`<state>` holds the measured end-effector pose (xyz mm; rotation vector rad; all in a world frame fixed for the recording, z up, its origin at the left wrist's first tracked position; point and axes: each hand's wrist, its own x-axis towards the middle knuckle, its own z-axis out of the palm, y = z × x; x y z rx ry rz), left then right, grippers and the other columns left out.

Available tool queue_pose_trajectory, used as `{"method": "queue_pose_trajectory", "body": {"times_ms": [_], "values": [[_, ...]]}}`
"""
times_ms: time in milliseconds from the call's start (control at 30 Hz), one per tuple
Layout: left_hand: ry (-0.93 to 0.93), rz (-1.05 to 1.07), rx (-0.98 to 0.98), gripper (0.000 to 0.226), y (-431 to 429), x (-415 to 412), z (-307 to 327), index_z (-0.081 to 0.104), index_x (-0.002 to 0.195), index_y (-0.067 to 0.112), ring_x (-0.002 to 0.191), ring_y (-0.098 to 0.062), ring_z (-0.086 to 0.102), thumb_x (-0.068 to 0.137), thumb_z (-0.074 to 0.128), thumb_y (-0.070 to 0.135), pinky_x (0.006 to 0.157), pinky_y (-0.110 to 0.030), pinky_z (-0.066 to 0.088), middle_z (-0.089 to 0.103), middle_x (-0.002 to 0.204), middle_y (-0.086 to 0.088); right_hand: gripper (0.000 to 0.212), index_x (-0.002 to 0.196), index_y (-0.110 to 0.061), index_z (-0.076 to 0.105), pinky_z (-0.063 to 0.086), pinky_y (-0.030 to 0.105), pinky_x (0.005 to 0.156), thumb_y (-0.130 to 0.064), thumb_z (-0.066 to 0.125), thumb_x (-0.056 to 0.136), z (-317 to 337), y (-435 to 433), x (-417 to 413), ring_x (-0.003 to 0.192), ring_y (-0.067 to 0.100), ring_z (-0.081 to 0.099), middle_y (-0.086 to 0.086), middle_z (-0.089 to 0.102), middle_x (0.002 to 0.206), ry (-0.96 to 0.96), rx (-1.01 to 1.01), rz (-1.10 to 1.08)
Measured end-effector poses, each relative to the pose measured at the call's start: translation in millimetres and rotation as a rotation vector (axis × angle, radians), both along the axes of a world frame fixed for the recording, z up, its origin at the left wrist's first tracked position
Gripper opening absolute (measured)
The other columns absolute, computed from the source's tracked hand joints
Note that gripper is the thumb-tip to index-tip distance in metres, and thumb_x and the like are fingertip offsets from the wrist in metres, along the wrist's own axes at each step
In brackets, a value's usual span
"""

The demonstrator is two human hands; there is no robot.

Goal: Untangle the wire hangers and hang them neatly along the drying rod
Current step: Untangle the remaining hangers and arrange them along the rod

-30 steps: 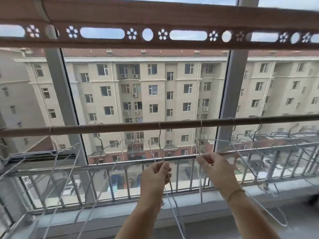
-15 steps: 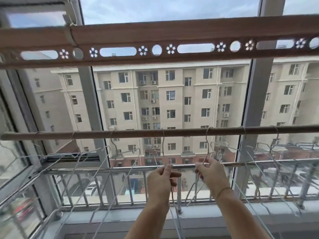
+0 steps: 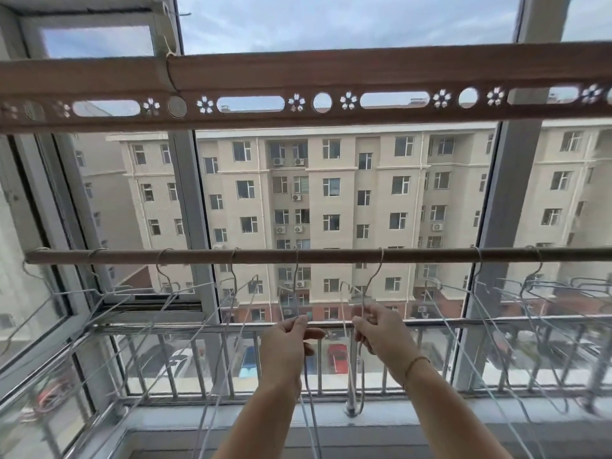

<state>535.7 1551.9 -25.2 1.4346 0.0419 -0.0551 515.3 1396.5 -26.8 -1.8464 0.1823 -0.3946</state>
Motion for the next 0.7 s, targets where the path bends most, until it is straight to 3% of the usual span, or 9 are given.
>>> {"method": "queue_pose_trajectory", "body": {"times_ms": [100, 200, 300, 400, 500, 567, 700], "values": [[-0.011, -0.019, 0.006, 0.018, -1, 4, -3, 0.068, 0.087, 0.014, 0.056, -0.015, 0.053, 0.093, 0.054, 0.023, 0.058, -0.027, 0.041, 0.076, 0.071, -0.002, 0.009, 0.095, -0.012, 0.062, 0.04, 0.014, 0.046, -0.012, 0.054, 0.09, 1, -3, -2, 0.04, -0.004, 0.051, 0.003, 0.061, 0.061, 0.016, -0.008, -0.017], [-0.045, -0.018, 0.028, 0.019, -4, 6, -5, 0.067, 0.098, 0.01, 0.075, -0.019, 0.059, 0.093, 0.055, 0.024, 0.07, -0.031, 0.046, 0.073, 0.086, -0.006, 0.013, 0.1, -0.009, 0.061, 0.042, 0.014, 0.048, -0.01, 0.053, 0.091, 0, -8, -9, 0.044, -0.002, 0.052, 0.004, 0.063, 0.066, 0.028, -0.026, -0.031], [-0.114, 0.047, 0.076, 0.028, -13, -2, -1, 0.055, 0.115, 0.01, 0.094, -0.019, 0.057, 0.091, 0.058, 0.023, 0.084, -0.035, 0.044, 0.062, 0.104, -0.005, 0.019, 0.108, -0.009, 0.057, 0.048, 0.02, 0.056, -0.016, 0.052, 0.092, 0, -19, -23, 0.058, 0.008, 0.055, 0.003, 0.062, 0.075, 0.039, -0.096, -0.079], [-0.299, 0.139, 0.13, 0.04, -32, -23, 9, 0.046, 0.125, 0.011, 0.108, -0.022, 0.052, 0.089, 0.06, 0.023, 0.094, -0.039, 0.046, 0.055, 0.114, -0.007, 0.028, 0.119, -0.013, 0.054, 0.053, 0.023, 0.07, -0.021, 0.052, 0.092, 2, -38, -43, 0.075, 0.013, 0.06, -0.004, 0.06, 0.084, 0.007, -0.24, -0.174], [-0.527, 0.145, 0.159, 0.031, -63, -50, 25, 0.052, 0.117, 0.016, 0.1, -0.015, 0.056, 0.088, 0.06, 0.023, 0.083, -0.026, 0.048, 0.057, 0.108, -0.002, 0.024, 0.113, -0.01, 0.059, 0.047, 0.005, 0.061, -0.018, 0.054, 0.091, 9, -67, -72, 0.071, -0.001, 0.057, -0.012, 0.059, 0.08, -0.126, -0.319, -0.254], [-0.617, 0.057, 0.153, 0.017, -91, -68, 33, 0.058, 0.106, 0.022, 0.091, -0.008, 0.06, 0.089, 0.06, 0.023, 0.073, -0.017, 0.048, 0.063, 0.098, 0.002, 0.021, 0.109, -0.01, 0.062, 0.047, 0.004, 0.059, -0.017, 0.057, 0.09, 17, -95, -92, 0.069, -0.002, 0.058, -0.014, 0.059, 0.076, -0.214, -0.362, -0.327], [-0.542, -0.218, 0.146, 0.009, -157, -93, 32, 0.064, 0.096, 0.028, 0.082, 0.001, 0.064, 0.087, 0.061, 0.027, 0.072, -0.016, 0.051, 0.067, 0.087, 0.012, 0.019, 0.103, -0.009, 0.066, 0.045, 0.003, 0.056, -0.016, 0.063, 0.086, 24, -166, -126, 0.068, 0.0, 0.058, -0.007, 0.064, 0.076, -0.323, -0.438, -0.575]]}}
